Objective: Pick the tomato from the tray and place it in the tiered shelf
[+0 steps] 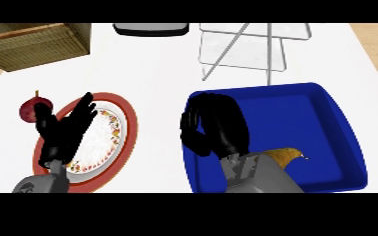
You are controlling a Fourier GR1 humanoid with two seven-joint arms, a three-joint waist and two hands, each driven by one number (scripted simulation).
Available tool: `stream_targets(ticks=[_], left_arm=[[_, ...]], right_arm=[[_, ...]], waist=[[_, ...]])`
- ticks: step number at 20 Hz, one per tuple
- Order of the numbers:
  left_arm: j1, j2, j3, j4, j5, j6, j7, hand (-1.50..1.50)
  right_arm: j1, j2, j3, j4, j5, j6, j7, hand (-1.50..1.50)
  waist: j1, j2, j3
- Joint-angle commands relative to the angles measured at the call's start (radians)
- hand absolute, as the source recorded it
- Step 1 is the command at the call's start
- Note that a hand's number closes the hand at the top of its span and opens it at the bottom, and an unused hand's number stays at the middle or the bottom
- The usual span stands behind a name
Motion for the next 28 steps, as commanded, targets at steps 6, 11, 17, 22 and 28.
stream_targets(ticks=[6, 11, 17, 22, 28], left_arm=[[0.057, -0.033, -0.021, 0.012, -0.026, 0.022, -0.005, 0.0], [0.035, 0.008, 0.016, 0.011, 0.014, -0.013, 0.044, 0.0], [0.019, -0.019, 0.008, 0.075, -0.014, 0.005, -0.02, 0.0], [0.066, -0.041, -0.022, -0.03, -0.023, 0.024, 0.025, 0.0], [-0.029, -0.003, 0.018, 0.04, 0.003, -0.007, 0.04, 0.0]], right_arm=[[-0.401, 0.015, -0.053, -0.178, 0.077, 0.073, 0.498, 1.5], [-0.554, 0.015, -0.192, -0.208, 0.074, 0.2, 0.558, 1.5], [-0.722, -0.004, -0.367, -0.059, 0.054, 0.235, 0.516, 1.5], [-0.842, -0.082, -0.53, 0.045, 0.025, 0.254, 0.461, 1.5], [-0.923, -0.201, -0.654, 0.236, -0.031, 0.265, 0.288, 1.5]], waist=[[-0.011, 0.0, -0.007], [-0.023, -0.001, -0.006], [-0.023, 0.006, -0.007], [-0.011, 0.003, -0.006], [-0.017, 0.009, -0.006]])
